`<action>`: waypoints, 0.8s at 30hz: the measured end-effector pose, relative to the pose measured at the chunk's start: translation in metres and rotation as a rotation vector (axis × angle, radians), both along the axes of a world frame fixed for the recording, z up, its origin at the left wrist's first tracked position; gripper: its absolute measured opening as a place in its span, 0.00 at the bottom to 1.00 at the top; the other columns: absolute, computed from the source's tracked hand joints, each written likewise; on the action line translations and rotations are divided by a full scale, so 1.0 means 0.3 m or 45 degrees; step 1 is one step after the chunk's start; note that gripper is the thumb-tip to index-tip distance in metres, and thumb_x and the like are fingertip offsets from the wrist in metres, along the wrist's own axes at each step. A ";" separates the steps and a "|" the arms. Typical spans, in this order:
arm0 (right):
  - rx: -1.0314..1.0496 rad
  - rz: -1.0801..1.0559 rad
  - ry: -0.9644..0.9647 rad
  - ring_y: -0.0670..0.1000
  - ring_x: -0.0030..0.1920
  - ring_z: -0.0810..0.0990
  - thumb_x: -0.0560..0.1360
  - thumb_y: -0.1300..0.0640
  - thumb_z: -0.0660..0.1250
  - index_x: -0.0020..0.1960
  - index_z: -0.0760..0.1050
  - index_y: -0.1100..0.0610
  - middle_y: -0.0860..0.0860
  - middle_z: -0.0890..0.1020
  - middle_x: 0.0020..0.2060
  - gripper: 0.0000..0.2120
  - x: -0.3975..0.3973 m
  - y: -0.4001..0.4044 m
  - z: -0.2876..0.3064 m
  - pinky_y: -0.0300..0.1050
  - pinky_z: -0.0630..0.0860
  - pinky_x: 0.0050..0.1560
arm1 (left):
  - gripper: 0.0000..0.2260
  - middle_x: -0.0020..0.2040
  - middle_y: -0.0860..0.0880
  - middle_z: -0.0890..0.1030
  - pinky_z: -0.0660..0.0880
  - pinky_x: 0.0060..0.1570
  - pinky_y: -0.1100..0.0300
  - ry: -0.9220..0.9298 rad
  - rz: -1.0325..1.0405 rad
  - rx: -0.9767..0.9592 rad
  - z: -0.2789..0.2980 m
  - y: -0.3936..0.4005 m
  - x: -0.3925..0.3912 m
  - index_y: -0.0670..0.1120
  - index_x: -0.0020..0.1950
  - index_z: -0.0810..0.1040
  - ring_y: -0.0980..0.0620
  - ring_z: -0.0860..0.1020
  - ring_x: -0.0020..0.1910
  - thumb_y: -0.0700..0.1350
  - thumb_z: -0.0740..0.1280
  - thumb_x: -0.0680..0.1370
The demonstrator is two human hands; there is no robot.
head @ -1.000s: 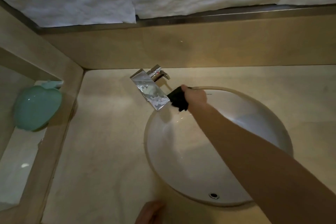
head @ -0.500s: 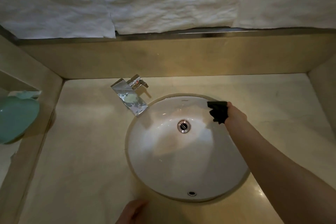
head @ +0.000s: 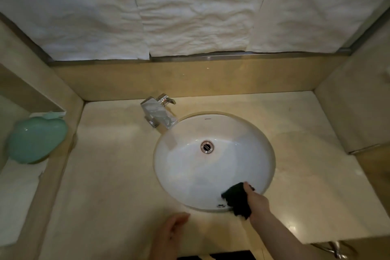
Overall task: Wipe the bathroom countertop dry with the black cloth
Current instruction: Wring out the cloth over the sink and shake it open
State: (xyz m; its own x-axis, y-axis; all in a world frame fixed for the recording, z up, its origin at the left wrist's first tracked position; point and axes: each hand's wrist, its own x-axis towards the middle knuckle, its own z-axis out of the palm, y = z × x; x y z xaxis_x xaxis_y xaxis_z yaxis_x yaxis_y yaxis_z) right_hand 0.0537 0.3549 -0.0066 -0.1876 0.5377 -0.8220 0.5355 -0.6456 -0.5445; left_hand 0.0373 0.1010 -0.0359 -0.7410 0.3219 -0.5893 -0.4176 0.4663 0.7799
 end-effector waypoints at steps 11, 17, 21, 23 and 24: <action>0.176 0.964 0.620 0.47 0.53 0.84 0.80 0.51 0.65 0.59 0.80 0.49 0.48 0.86 0.50 0.10 0.066 -0.042 0.275 0.48 0.80 0.57 | 0.21 0.61 0.54 0.81 0.78 0.59 0.59 -0.223 0.060 0.445 0.276 0.363 -0.024 0.64 0.67 0.71 0.58 0.81 0.58 0.61 0.70 0.76; 0.789 0.924 0.639 0.47 0.56 0.78 0.76 0.48 0.69 0.53 0.81 0.41 0.42 0.81 0.51 0.07 0.064 0.073 0.311 0.45 0.76 0.55 | 0.11 0.55 0.48 0.83 0.81 0.54 0.57 -0.045 0.083 0.372 0.380 0.466 -0.030 0.52 0.61 0.78 0.52 0.82 0.55 0.54 0.64 0.82; 0.663 1.211 0.805 0.44 0.53 0.80 0.74 0.42 0.68 0.62 0.70 0.36 0.37 0.76 0.52 0.17 0.038 0.121 0.408 0.41 0.80 0.52 | 0.13 0.50 0.46 0.84 0.79 0.48 0.63 0.000 0.188 0.329 0.459 0.524 -0.047 0.49 0.57 0.81 0.52 0.83 0.50 0.52 0.59 0.84; 0.922 1.573 0.785 0.39 0.53 0.79 0.76 0.37 0.63 0.60 0.69 0.35 0.33 0.76 0.52 0.13 0.018 0.150 0.453 0.34 0.77 0.51 | 0.14 0.51 0.49 0.85 0.79 0.48 0.64 -0.024 0.225 0.359 0.502 0.546 -0.060 0.52 0.58 0.82 0.55 0.83 0.50 0.52 0.58 0.84; 1.166 1.702 0.751 0.38 0.51 0.78 0.78 0.37 0.59 0.59 0.69 0.35 0.33 0.75 0.52 0.11 0.004 0.165 0.464 0.33 0.75 0.50 | 0.13 0.52 0.50 0.85 0.78 0.46 0.66 -0.033 0.262 0.371 0.519 0.553 -0.066 0.53 0.57 0.82 0.56 0.83 0.50 0.53 0.58 0.84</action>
State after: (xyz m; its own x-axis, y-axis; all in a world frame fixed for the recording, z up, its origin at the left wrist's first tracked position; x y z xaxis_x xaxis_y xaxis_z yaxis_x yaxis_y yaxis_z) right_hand 0.0548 0.4044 0.1326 -0.9997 -0.0126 -0.0233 0.0094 0.6533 -0.7570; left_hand 0.0174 0.2669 0.1199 -0.7940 0.3245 -0.5141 -0.5009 0.1299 0.8557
